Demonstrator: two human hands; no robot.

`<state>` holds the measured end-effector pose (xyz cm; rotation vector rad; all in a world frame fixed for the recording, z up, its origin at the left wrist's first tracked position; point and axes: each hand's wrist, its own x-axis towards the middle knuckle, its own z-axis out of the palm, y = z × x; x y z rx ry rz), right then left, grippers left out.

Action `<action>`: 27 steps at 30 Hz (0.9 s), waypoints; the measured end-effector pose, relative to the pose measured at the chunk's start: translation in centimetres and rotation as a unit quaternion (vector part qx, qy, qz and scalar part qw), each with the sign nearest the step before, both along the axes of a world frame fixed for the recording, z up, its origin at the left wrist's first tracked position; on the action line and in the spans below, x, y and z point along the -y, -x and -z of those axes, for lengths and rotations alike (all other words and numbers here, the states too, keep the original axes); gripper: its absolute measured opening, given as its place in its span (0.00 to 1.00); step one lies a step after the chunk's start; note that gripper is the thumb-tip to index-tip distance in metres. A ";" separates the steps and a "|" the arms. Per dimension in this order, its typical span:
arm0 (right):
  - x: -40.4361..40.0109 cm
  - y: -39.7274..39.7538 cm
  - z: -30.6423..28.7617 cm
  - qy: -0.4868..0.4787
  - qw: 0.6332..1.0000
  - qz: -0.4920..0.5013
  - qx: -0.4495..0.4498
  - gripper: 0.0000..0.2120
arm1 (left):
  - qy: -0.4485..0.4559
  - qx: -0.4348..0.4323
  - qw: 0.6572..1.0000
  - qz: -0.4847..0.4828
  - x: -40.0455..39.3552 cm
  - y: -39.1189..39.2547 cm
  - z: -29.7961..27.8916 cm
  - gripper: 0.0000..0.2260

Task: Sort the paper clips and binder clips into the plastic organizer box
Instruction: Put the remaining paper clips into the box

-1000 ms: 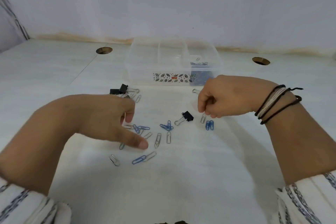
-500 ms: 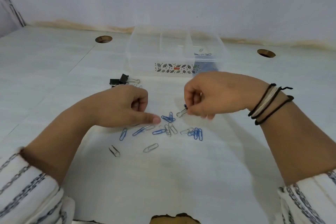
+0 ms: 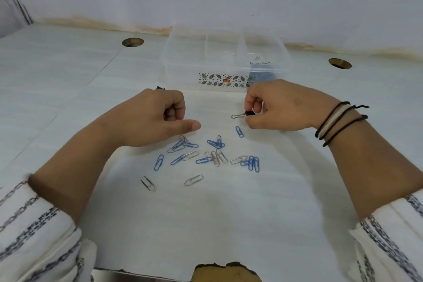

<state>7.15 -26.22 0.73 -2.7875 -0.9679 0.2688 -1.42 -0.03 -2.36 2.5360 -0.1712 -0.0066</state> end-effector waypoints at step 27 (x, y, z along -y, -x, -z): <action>-1.9 4.0 -0.9 0.154 0.970 -0.032 -0.186 0.30 | -0.015 -0.201 0.973 0.114 -4.9 3.0 1.8 0.11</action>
